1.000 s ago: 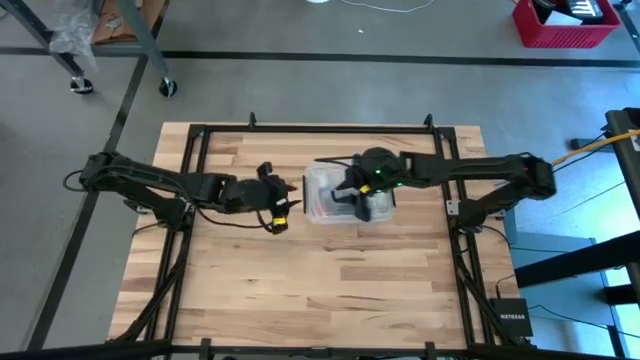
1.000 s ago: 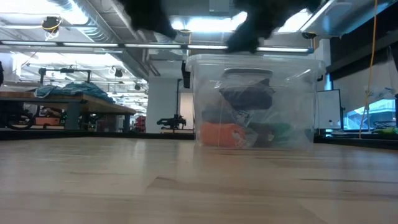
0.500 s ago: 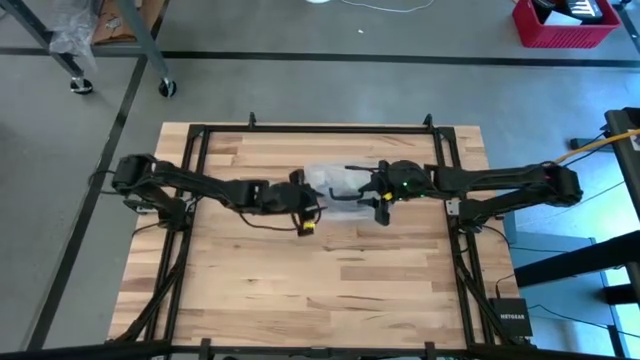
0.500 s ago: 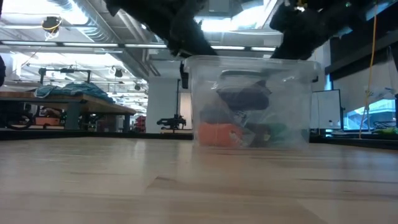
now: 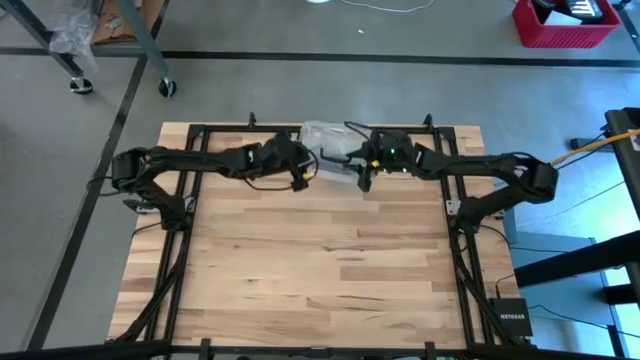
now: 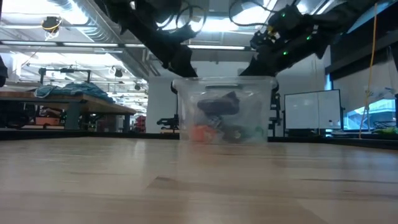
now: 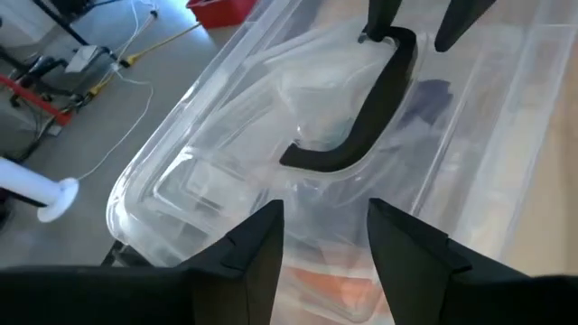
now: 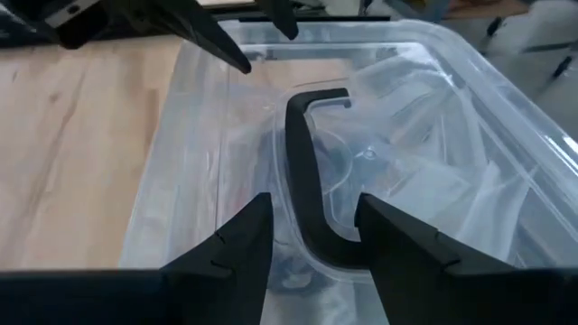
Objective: Roll bandage
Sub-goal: Move the transparent bin to the top
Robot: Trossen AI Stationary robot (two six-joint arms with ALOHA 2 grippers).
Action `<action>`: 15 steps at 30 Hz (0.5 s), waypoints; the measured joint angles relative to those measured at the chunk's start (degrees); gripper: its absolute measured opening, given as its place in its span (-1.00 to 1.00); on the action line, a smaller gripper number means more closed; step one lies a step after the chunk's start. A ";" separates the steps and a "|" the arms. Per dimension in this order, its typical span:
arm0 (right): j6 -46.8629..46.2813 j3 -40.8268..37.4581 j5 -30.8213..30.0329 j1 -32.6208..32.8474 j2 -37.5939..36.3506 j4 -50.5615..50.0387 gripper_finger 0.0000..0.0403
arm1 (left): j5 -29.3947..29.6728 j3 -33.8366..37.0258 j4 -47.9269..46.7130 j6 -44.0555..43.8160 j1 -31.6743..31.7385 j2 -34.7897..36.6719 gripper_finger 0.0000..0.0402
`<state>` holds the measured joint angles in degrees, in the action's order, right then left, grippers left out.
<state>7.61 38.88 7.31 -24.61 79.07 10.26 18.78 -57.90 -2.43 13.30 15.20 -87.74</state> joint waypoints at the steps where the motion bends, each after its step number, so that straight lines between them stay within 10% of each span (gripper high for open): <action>1: 0.47 0.05 0.62 -1.21 0.87 1.20 -0.17 | -0.80 0.03 0.25 0.42 0.98 0.00 -0.24; 15: 14.52 7.83 2.23 -12.54 7.45 1.40 -0.17 | -8.15 0.16 4.94 1.09 8.80 -0.11 -0.24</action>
<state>22.13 46.71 9.54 -37.15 86.52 11.66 10.63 -57.74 2.51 14.39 23.99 -87.85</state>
